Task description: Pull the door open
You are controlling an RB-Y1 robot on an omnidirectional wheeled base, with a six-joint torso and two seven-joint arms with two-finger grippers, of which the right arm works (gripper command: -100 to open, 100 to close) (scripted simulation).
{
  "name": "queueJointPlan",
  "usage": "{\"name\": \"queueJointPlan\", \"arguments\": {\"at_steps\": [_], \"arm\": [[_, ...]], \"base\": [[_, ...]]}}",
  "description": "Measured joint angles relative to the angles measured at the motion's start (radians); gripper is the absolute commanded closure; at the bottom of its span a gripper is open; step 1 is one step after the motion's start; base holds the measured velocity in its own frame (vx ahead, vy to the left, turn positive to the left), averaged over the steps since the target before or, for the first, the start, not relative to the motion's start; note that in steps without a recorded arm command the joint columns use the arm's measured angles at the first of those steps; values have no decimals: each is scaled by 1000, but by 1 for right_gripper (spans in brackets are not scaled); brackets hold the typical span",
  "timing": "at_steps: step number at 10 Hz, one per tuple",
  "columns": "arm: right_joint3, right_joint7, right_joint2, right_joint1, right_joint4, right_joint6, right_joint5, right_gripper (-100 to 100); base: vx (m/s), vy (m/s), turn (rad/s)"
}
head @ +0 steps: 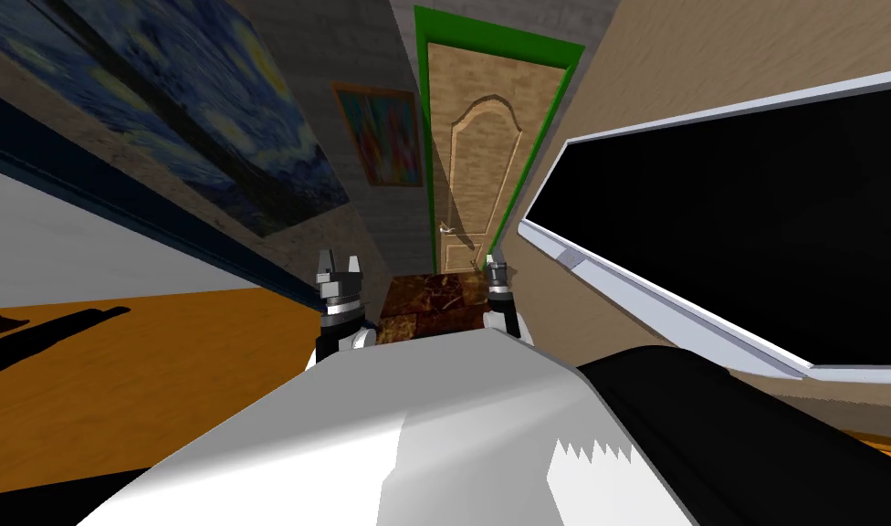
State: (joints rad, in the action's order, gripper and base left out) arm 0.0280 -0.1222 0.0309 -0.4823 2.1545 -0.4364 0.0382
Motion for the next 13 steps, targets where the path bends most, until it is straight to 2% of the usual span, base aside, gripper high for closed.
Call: {"name": "queueJointPlan", "arguments": {"at_steps": [2,6,8,13], "arm": [[-7,19,13,6,-30,-6,5,-100],[-22,58,33,42,-143,-34,25,-100],[-35,87,53,50,-186,-41,32,-100],[-52,132,76,72,-287,-70,48,-100]], "base": [[146,33,9],[172,51,11],[178,36,11],[94,32,8]]}}
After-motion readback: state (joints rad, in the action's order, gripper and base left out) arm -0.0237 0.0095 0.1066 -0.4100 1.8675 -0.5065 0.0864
